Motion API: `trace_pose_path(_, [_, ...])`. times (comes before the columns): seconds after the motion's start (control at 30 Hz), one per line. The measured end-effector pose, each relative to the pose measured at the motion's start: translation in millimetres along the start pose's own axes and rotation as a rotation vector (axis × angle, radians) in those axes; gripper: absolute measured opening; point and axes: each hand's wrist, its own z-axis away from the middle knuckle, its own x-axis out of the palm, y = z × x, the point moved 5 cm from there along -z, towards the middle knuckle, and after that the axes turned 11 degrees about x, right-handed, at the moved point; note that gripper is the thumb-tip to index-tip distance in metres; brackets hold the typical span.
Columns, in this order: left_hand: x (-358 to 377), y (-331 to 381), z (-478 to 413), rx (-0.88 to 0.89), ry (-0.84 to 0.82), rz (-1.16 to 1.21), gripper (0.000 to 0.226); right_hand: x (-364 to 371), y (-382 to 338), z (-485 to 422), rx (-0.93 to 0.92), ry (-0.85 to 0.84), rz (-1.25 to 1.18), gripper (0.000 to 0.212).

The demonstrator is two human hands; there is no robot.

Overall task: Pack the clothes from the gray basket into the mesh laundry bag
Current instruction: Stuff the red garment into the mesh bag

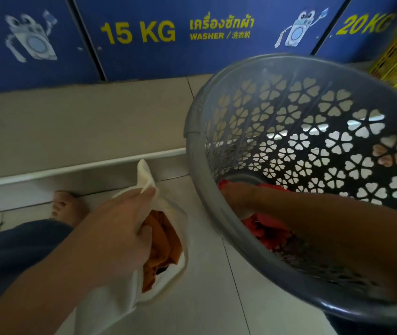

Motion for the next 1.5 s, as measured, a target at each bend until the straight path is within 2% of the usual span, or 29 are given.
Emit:
trace_pose_path(0.03, [-3,1,0,-0.001,-0.037,0.000,0.050,-10,0,10,-0.009,0.009,-0.031,0.056])
trace_pose_path(0.1, [-8,1,1,0.005,-0.095,0.006,0.050,-24,-1,29,-0.004,0.041,-0.039,0.030])
trace_pose_path(0.17, [-10,1,1,-0.009,-0.113,0.013,0.053,-43,-3,51,0.008,0.192,-0.114,0.009])
trace_pose_path(0.2, [-11,3,2,-0.026,-0.121,0.020,0.056,-50,-3,62,0.025,0.246,-0.185,0.008])
trace_pose_path(0.3, [-15,6,6,-0.074,-0.135,0.039,0.062,-77,-2,105,0.054,0.400,-0.458,0.017])
trace_pose_path(0.37, [-18,6,10,-0.086,-0.161,0.039,0.061,-101,-3,138,0.054,0.514,-0.635,0.009])
trace_pose_path(0.4, [-20,8,12,-0.084,-0.166,0.035,0.057,-117,-3,156,0.038,0.588,-0.699,0.012])
trace_pose_path(0.5, [-27,11,19,-0.117,-0.168,0.074,0.059,-167,-12,209,-0.058,0.786,-0.791,0.044])
trace_pose_path(0.6, [-33,15,25,-0.118,-0.162,0.068,0.066,-216,-37,269,-0.220,0.923,-0.826,0.040])
trace_pose_path(0.67, [-35,16,27,-0.130,-0.150,0.070,0.054,-231,-59,297,-0.286,0.912,-0.731,0.034])
trace_pose_path(0.73, [-41,20,31,-0.146,-0.146,0.037,0.027,-224,-81,303,-0.255,0.775,-0.534,0.026])
trace_pose_path(0.8, [-49,30,32,-0.050,-0.110,-0.064,0.033,-197,-98,289,-0.204,0.620,-0.349,0.016])
trace_pose_path(0.83, [-55,35,34,-0.030,-0.103,-0.030,0.039,-182,-103,278,-0.178,0.559,-0.330,0.018])
trace_pose_path(0.87, [-53,33,33,0.010,-0.111,-0.054,0.043,-168,-103,267,-0.153,0.524,-0.353,0.023])
trace_pose_path(0.97, [-56,19,48,-0.093,-0.062,0.025,0.048,-139,-93,243,-0.089,0.549,-0.492,0.040])
trace_pose_path(1.1, [-57,7,49,-0.118,-0.069,0.075,0.062,-124,-80,240,-0.056,0.670,-0.674,0.083])
trace_pose_path(1.17, [-57,5,49,-0.131,-0.084,0.086,0.067,-113,-75,235,-0.013,0.556,-0.670,0.111])
trace_pose_path(1.23, [-55,2,47,-0.134,-0.092,0.062,0.071,-99,-73,224,0.035,0.437,-0.569,0.123])
trace_pose_path(1.3, [-54,2,46,-0.139,-0.108,0.047,0.071,-93,-75,213,0.025,0.460,-0.499,0.111])
trace_pose_path(1.5, [-58,5,42,-0.121,-0.102,-0.026,0.058,-117,-79,212,0.017,0.726,-0.477,0.056])
